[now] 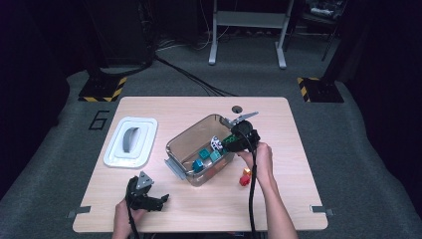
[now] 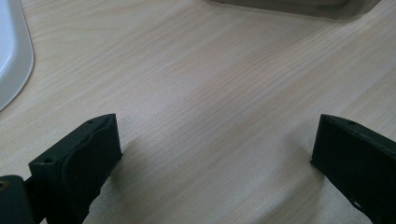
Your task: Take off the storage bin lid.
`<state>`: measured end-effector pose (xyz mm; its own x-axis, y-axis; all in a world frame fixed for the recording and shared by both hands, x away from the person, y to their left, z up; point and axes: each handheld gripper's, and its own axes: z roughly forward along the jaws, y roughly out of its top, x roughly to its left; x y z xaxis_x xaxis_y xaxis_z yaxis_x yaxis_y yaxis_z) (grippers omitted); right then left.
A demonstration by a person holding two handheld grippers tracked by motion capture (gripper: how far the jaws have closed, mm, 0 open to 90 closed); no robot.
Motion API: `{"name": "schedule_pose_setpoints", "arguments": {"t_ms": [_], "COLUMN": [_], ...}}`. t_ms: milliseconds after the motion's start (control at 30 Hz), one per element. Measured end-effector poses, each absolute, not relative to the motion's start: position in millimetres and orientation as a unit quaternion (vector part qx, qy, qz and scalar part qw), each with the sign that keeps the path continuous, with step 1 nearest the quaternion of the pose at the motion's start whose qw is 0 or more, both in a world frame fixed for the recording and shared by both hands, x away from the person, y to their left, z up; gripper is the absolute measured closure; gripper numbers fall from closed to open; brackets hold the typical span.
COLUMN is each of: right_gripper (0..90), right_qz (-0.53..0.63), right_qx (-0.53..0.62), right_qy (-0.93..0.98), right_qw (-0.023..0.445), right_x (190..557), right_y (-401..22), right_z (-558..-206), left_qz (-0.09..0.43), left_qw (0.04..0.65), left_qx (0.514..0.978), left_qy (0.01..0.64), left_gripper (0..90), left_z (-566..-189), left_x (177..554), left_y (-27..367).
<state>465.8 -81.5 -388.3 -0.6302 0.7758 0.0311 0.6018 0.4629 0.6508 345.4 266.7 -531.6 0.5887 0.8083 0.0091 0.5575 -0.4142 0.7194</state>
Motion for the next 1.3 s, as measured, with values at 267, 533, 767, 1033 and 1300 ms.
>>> {"name": "schedule_pose_setpoints", "arguments": {"t_ms": [267,533,767,1033,1300], "right_gripper": [34.1,15.9,13.2,3.7,0.0], "right_qz": [0.318,0.344,0.355,0.352,0.335], "right_qx": [0.413,0.413,0.428,0.447,0.452], "right_qy": [0.842,0.828,0.814,0.807,0.815], "right_qw": [0.139,0.158,0.169,0.157,0.138], "right_x": [464,450,436,425,412], "right_y": [-83,-93,-116,-138,-143], "right_z": [-387,-375,-370,-389,-419], "left_qz": [0.181,0.183,0.183,0.182,0.181], "left_qw": [0.346,0.345,0.345,0.345,0.346], "left_qx": [0.821,0.823,0.822,0.823,0.821], "left_qy": [0.416,0.414,0.414,0.414,0.416], "left_gripper": [1.2,1.2,1.2,1.2,1.2], "left_z": [-532,-531,-531,-531,-532], "left_x": [345,346,346,346,345], "left_y": [267,267,267,267,267]}}
